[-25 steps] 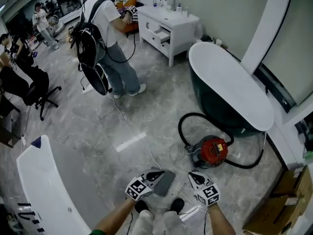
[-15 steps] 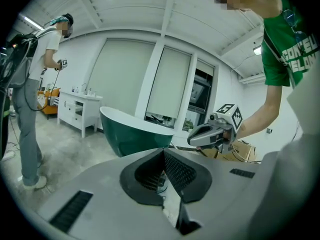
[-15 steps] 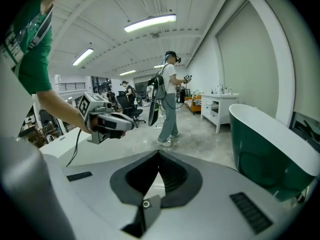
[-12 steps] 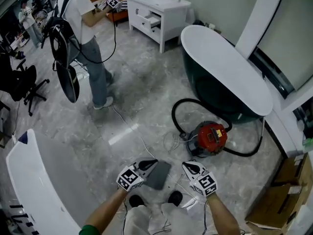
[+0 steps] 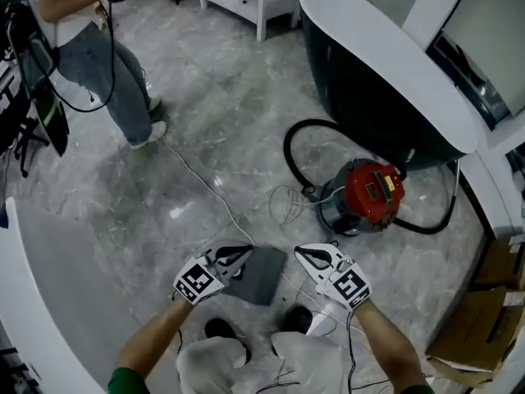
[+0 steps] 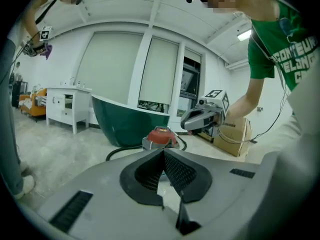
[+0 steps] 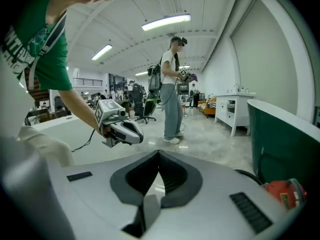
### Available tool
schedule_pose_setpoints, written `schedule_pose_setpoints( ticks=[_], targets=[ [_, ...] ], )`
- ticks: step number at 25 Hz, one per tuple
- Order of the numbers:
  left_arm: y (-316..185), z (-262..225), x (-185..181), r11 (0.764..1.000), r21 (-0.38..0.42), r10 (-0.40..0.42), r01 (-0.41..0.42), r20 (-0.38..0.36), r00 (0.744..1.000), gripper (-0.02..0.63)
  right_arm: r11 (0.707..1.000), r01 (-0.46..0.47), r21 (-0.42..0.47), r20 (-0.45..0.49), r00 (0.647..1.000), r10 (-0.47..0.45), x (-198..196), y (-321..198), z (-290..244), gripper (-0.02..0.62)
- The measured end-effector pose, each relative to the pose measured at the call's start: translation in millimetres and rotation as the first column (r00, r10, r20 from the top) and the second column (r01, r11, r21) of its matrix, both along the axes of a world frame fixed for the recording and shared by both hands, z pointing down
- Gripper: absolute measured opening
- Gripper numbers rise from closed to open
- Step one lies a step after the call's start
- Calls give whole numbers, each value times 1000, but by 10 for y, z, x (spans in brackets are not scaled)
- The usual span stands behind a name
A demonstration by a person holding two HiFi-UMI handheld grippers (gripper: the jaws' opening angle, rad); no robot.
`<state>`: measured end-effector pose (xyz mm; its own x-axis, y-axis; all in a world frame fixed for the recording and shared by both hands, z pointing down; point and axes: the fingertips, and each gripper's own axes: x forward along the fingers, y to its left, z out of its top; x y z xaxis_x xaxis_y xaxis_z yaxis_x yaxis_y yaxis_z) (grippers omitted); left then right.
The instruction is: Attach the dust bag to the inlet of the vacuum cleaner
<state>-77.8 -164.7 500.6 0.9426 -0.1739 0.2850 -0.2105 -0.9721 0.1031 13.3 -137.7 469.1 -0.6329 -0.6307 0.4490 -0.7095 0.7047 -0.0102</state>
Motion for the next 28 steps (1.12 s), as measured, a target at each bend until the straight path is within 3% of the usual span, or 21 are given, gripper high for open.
schedule_pose_setpoints(
  ticks=[3, 9, 13, 19, 28],
  targets=[
    [17, 513, -49, 996, 92, -9, 5, 41, 999, 3, 1000, 20, 12, 15, 1000, -20, -82, -6, 445, 8],
    [80, 1427, 44, 987, 152, 46, -49, 22, 999, 3, 999, 39, 38, 30, 999, -40, -110, -10, 1430, 8],
    [80, 2079, 98, 961, 252, 101, -115, 64, 993, 3, 998, 22, 50, 80, 996, -26, -111, 12, 2134, 8],
    [186, 2898, 194, 958, 231, 157, -172, 85, 984, 3, 996, 23, 83, 78, 997, -29, -62, 90, 3004, 8],
    [287, 3465, 99, 968, 155, 179, -200, 139, 974, 3, 998, 22, 58, 112, 993, -28, -112, 206, 3572, 8]
  ],
)
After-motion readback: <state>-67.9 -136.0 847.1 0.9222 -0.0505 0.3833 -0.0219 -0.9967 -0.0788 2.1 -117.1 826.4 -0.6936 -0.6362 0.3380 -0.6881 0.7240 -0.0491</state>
